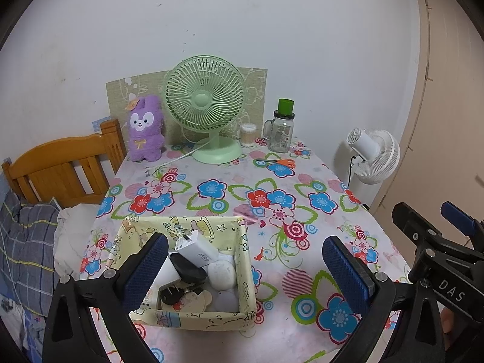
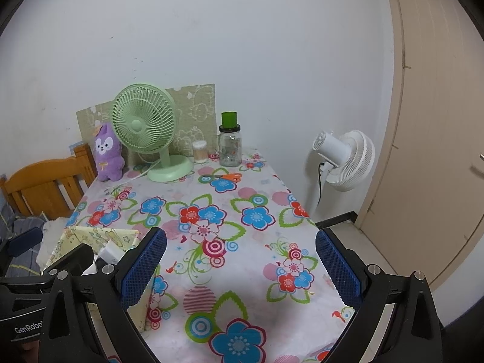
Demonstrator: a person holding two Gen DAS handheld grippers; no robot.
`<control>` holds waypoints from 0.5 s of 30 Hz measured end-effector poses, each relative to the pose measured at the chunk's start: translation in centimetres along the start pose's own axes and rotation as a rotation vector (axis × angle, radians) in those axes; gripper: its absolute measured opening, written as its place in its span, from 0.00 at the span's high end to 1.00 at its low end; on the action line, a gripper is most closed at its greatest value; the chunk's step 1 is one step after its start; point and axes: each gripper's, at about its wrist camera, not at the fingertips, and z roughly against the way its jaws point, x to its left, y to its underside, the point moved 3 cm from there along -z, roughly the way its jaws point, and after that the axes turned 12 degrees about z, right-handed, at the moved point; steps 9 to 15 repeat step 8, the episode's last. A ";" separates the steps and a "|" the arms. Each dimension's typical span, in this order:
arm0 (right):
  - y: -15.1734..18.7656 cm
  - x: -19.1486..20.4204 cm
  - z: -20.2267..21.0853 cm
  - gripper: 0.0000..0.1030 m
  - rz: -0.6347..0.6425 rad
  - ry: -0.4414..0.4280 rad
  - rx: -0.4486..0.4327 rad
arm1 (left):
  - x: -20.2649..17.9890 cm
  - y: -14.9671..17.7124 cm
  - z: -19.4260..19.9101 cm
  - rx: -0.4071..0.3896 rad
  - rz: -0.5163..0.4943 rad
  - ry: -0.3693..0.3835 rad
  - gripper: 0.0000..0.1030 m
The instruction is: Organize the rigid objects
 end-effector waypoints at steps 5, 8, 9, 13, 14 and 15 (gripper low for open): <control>0.0 0.2 0.1 0.03 0.003 -0.003 -0.003 | 0.2 0.1 0.2 -0.004 0.004 -0.002 0.00; 0.0 0.2 0.1 0.03 0.002 -0.003 -0.002 | 0.2 0.1 0.2 -0.004 0.004 -0.001 0.00; 0.0 0.2 0.1 0.03 0.002 -0.003 -0.002 | 0.2 0.1 0.2 -0.004 0.004 -0.001 0.00; 0.0 0.2 0.1 0.03 0.002 -0.003 -0.002 | 0.2 0.1 0.2 -0.004 0.004 -0.001 0.00; 0.0 0.2 0.1 0.03 0.002 -0.003 -0.002 | 0.2 0.1 0.2 -0.004 0.004 -0.001 0.00; 0.0 0.2 0.1 0.03 0.002 -0.003 -0.002 | 0.2 0.1 0.2 -0.004 0.004 -0.001 0.00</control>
